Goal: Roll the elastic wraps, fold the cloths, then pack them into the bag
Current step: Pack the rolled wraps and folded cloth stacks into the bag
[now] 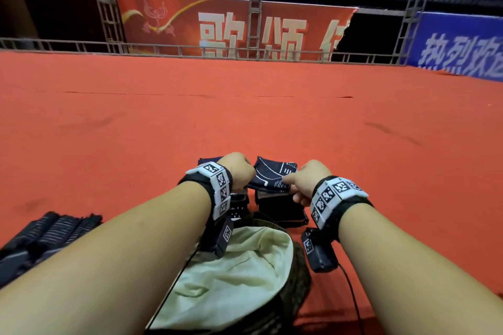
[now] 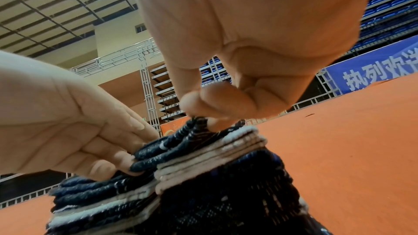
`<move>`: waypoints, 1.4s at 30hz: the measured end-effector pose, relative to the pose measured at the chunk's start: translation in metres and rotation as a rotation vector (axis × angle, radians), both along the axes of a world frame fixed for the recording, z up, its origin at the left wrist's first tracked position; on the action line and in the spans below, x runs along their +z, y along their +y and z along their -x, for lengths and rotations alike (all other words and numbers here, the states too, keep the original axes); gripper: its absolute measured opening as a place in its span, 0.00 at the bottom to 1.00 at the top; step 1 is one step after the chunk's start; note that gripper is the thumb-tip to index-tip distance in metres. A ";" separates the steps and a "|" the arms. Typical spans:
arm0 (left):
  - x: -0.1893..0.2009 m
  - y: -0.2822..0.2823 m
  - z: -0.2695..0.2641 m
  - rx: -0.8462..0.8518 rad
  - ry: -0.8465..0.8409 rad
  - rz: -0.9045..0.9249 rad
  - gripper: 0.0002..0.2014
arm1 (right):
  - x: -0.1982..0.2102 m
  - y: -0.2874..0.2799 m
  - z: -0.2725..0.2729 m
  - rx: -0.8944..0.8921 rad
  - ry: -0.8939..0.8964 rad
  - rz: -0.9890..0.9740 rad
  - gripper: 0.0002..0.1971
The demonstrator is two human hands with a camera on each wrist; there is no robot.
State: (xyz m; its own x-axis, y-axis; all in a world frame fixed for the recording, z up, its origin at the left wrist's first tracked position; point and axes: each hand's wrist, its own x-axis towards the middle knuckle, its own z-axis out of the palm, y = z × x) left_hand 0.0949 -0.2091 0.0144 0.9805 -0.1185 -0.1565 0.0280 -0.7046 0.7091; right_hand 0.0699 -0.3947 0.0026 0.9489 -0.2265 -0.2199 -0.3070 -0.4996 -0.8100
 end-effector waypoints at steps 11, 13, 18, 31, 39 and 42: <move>-0.010 -0.005 -0.006 -0.044 -0.058 0.068 0.10 | -0.004 -0.020 -0.025 0.030 -0.116 0.430 0.10; -0.012 -0.010 -0.006 -0.122 -0.222 -0.235 0.17 | -0.011 -0.019 -0.023 0.020 -0.158 0.591 0.16; -0.028 -0.029 -0.009 -0.254 -0.333 -0.498 0.15 | -0.028 -0.009 -0.031 0.264 -0.178 0.730 0.25; -0.057 -0.030 0.006 -0.175 -0.433 -0.593 0.16 | -0.069 -0.025 -0.045 0.351 0.020 0.633 0.29; 0.003 0.048 0.015 -0.217 -0.323 -0.513 0.25 | -0.003 0.011 -0.036 0.263 0.030 0.901 0.29; 0.027 0.102 0.026 -0.173 -0.339 -0.525 0.25 | 0.036 0.058 -0.026 0.230 -0.127 0.763 0.24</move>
State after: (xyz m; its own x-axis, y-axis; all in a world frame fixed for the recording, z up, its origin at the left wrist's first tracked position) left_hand 0.0690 -0.1072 0.0409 0.9593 -0.2712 0.0787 -0.2820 -0.9342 0.2186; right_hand 0.0963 -0.3363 0.0389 0.9973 -0.0670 0.0291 -0.0580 -0.9686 -0.2419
